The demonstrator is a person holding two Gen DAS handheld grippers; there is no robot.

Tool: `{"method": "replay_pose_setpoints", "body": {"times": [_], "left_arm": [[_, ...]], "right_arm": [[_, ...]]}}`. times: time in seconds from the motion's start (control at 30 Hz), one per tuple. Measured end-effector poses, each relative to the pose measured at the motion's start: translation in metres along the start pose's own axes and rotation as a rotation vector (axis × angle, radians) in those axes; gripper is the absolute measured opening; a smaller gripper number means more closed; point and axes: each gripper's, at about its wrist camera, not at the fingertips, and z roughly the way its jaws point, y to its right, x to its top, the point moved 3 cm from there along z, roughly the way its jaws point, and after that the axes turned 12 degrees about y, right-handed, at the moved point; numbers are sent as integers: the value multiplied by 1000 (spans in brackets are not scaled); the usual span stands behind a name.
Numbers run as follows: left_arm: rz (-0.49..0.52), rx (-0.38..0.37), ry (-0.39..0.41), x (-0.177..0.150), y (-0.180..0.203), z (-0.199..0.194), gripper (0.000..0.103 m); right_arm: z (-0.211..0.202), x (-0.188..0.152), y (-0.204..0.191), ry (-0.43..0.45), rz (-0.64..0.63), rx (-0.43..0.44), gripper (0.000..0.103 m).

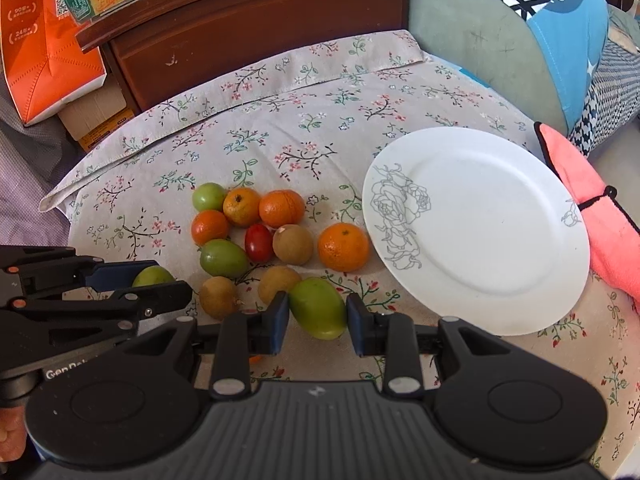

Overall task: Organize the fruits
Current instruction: 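Grasp a green lime with the right tool while the left tool grasps another green lime, then carry both green limes onto the white plate and open both tools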

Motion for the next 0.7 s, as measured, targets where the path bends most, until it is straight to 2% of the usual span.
{"method": "replay_pose_setpoints", "body": {"times": [0.43, 0.7], "left_arm": [[72, -44, 13, 28, 18, 6, 26], [108, -114, 23, 46, 42, 23, 26]], "right_arm": [[-11, 10, 19, 40, 16, -27, 31], [-17, 15, 47, 57, 65, -102, 31]]}}
